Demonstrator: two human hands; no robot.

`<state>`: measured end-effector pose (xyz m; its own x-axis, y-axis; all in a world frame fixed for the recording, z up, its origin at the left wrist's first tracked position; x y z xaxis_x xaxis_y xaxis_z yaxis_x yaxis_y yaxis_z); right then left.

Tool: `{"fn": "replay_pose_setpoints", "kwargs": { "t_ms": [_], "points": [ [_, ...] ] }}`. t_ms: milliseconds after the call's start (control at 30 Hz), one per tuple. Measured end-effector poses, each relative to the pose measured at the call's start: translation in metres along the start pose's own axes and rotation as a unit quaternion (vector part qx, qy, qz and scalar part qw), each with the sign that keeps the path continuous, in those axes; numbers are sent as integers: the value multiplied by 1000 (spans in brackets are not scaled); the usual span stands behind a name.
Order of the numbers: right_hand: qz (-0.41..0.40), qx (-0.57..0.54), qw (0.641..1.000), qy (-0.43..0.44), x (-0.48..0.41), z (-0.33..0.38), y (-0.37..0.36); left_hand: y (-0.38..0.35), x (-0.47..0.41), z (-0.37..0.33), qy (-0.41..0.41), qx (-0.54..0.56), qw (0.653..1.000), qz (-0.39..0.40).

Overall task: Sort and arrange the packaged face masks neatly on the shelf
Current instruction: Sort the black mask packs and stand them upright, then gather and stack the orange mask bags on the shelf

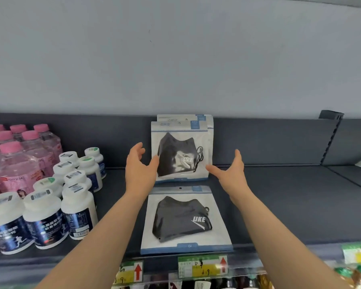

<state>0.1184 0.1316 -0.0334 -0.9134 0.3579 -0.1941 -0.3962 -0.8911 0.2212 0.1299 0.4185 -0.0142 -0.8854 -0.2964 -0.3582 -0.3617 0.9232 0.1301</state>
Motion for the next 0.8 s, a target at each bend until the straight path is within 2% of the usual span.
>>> {"fn": "replay_pose_setpoints", "kwargs": {
  "t_ms": [233,533,800],
  "points": [
    [-6,26,999,24,28,-3,23,-10,28,-25,-27,22,999,30],
    [6,13,999,53,52,5,82,-63,76,-59,-33,32,996,72],
    [-30,45,997,50,65,-13,236,-198,161,-112,-43,67,986,149]
  ]
}}
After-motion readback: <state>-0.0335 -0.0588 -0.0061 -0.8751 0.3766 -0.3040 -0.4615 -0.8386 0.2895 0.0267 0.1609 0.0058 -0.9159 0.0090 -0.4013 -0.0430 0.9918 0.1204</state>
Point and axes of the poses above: each hand's wrist, its own x-axis away from the middle knuckle, its own y-axis out of the back of the hand, z = x × y, the point moved 9 cm from there along -x, towards the middle knuckle
